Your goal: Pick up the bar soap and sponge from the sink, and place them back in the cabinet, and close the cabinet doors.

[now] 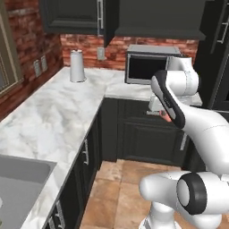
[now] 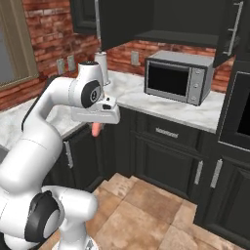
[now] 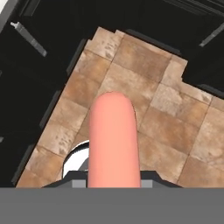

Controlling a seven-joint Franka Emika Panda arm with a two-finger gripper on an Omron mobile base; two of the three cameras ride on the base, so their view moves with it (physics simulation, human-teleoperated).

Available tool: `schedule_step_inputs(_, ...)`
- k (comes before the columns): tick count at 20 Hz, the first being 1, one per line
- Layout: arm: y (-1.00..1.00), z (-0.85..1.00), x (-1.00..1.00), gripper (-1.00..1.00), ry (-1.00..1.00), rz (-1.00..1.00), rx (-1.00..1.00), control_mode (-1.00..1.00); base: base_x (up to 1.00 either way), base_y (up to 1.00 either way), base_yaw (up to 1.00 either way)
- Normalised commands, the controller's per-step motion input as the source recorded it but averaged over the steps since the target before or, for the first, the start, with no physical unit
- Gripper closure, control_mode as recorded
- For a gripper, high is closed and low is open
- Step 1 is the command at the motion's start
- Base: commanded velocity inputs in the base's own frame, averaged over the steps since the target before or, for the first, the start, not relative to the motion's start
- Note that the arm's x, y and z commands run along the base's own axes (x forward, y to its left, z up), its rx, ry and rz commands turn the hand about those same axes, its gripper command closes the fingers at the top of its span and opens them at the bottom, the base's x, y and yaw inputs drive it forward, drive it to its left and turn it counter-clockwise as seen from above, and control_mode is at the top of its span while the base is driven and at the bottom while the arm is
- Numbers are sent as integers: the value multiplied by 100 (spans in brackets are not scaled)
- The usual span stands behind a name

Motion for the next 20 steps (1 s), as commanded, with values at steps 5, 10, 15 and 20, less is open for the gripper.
schedule_step_inputs(5, 0, 0, 0, 100, 0, 0, 0, 100, 29, 22, -31)
schedule_step_inputs(10, 0, 0, 0, 100, 0, 0, 0, 100, 33, 27, -28)
schedule_step_inputs(15, 0, 0, 0, 100, 0, 0, 0, 100, 58, 43, -32)
schedule_step_inputs(20, 0, 0, 0, 100, 0, 0, 0, 100, 58, 16, -25)
